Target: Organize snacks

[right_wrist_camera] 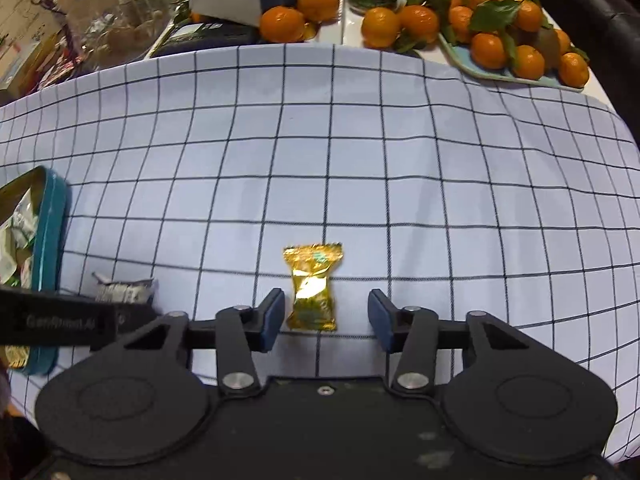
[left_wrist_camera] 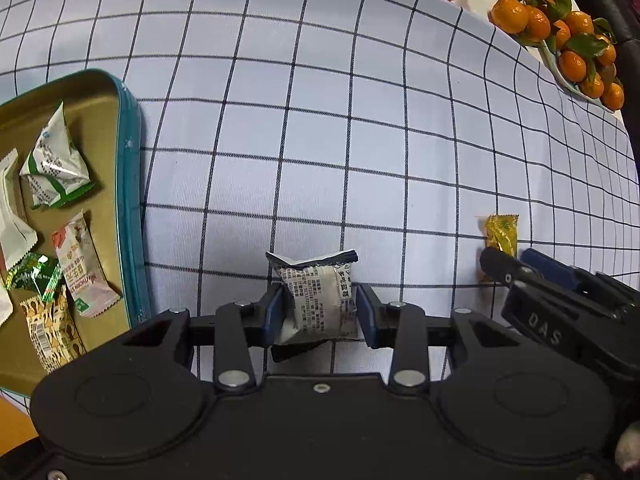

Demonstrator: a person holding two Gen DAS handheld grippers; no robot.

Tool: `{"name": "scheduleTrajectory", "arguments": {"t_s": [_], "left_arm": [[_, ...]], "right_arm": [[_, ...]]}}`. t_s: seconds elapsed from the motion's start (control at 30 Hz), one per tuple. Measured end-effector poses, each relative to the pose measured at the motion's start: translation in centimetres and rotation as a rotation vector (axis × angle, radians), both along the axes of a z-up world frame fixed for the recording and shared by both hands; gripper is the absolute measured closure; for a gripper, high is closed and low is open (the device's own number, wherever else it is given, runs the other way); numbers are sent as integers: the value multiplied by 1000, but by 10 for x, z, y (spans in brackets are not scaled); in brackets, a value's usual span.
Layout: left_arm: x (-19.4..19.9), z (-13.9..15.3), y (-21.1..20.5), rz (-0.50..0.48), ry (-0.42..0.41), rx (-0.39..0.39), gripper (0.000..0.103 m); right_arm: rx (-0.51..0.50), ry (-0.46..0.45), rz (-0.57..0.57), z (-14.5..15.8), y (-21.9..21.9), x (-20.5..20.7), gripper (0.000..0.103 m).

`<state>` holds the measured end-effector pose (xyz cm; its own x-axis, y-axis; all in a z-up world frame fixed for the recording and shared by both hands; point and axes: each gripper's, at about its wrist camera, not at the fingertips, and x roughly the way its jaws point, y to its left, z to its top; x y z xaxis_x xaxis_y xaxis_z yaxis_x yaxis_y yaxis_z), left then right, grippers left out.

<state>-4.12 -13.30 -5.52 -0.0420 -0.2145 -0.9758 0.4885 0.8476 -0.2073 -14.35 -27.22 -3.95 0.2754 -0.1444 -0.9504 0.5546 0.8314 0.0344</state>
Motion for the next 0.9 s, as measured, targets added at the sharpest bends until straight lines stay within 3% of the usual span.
{"name": "scheduleTrajectory", "arguments": {"t_s": [0.07, 0.13, 0.5, 0.7, 0.9], "left_arm": [[0, 2, 3, 5, 17, -11, 57], [0, 7, 7, 4, 16, -23, 58], [10, 55, 23, 2, -116, -82, 58], [30, 61, 31, 74, -163, -70, 58], [49, 72, 40, 165, -250, -35, 58]], "right_arm": [[11, 7, -7, -2, 0, 4, 66], [4, 16, 4, -3, 2, 9, 80], [59, -45, -77, 15, -5, 19, 80], [107, -81, -132, 28, -2, 29, 80], [169, -145, -107, 50, 24, 49, 80]]}}
